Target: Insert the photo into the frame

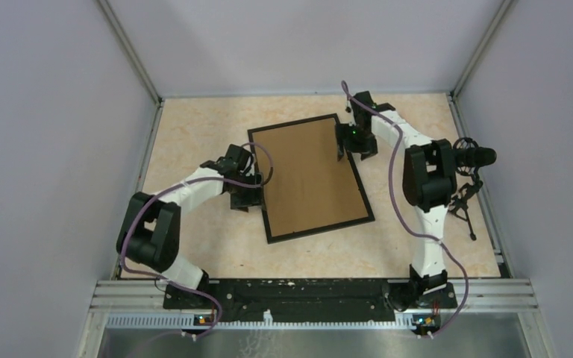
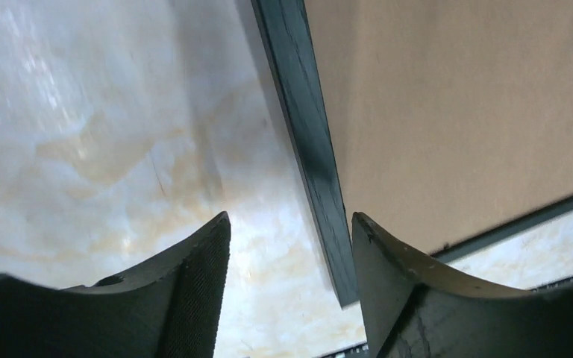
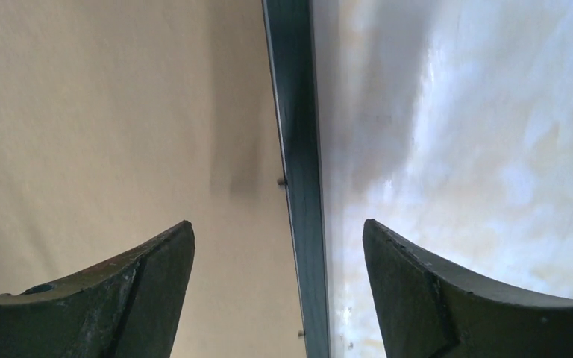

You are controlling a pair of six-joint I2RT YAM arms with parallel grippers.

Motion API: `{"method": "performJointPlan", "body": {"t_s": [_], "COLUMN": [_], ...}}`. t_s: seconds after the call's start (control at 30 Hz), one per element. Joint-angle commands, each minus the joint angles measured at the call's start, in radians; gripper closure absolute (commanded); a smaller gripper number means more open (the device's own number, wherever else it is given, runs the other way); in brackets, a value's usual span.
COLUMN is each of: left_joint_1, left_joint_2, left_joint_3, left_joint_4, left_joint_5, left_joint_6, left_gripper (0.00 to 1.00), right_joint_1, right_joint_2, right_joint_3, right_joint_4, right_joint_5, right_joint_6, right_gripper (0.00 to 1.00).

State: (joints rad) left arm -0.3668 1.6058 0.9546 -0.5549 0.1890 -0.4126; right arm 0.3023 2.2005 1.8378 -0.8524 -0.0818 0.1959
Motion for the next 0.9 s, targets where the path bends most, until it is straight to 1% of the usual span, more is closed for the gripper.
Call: {"method": "performJointPlan", "body": {"t_s": [0.0, 0.07, 0.1, 0.13, 0.23, 0.33, 0.37, 0.47, 0.5, 0.53, 0.6, 0.67, 0.73, 0.87], "left_joint_1": [-0.052, -0.056, -0.055, -0.052, -0.03, 0.002, 0.021, 0.095, 0.114, 0.124, 0.13, 0.131, 0.131, 0.129], "left_joint_2": [-0.176, -0.228, -0.231, -0.222, -0.142, -0.059, -0.031, 0.058, 0.087, 0.116, 0.166, 0.213, 0.24, 0.254], "left_joint_3": [-0.051, -0.089, -0.096, -0.087, 0.005, 0.063, 0.074, 0.108, 0.121, 0.136, 0.167, 0.198, 0.207, 0.203], "left_joint_4": [-0.062, -0.019, 0.011, 0.025, -0.015, -0.006, 0.003, 0.032, 0.037, 0.039, 0.037, 0.035, 0.041, 0.029], "left_joint_5": [0.005, 0.038, 0.05, 0.051, 0.014, -0.017, -0.011, 0.084, 0.107, 0.109, 0.107, 0.098, 0.111, 0.1], "left_joint_6": [-0.065, -0.076, -0.078, -0.083, -0.07, -0.034, -0.023, 0.009, 0.021, 0.035, 0.066, 0.081, 0.087, 0.108], "left_gripper": [0.35, 0.3, 0.29, 0.29, 0.31, 0.35, 0.35, 0.31, 0.32, 0.32, 0.34, 0.4, 0.46, 0.52], "right_joint_1": [-0.045, -0.089, -0.103, -0.108, -0.109, -0.1, -0.094, -0.077, -0.07, -0.063, -0.047, -0.032, -0.01, 0.021], "right_joint_2": [-0.158, -0.173, -0.167, -0.155, -0.11, -0.126, -0.151, -0.214, -0.234, -0.256, -0.305, -0.365, -0.436, -0.592], "right_joint_3": [-0.188, -0.239, -0.247, -0.244, -0.219, -0.276, -0.306, -0.43, -0.467, -0.503, -0.587, -0.683, -0.788, -0.913], "right_joint_4": [0.214, 0.292, 0.318, 0.326, 0.288, 0.308, 0.323, 0.37, 0.375, 0.374, 0.383, 0.403, 0.433, 0.42], "right_joint_5": [-0.023, -0.122, -0.132, -0.118, -0.116, -0.148, -0.148, -0.134, -0.123, -0.104, -0.078, -0.072, -0.087, -0.137], "right_joint_6": [0.083, 0.101, 0.104, 0.093, 0.054, 0.071, 0.077, 0.098, 0.103, 0.109, 0.125, 0.152, 0.177, 0.235], "right_gripper": [0.2, 0.24, 0.28, 0.3, 0.35, 0.43, 0.44, 0.44, 0.45, 0.47, 0.55, 0.64, 0.7, 0.71]}}
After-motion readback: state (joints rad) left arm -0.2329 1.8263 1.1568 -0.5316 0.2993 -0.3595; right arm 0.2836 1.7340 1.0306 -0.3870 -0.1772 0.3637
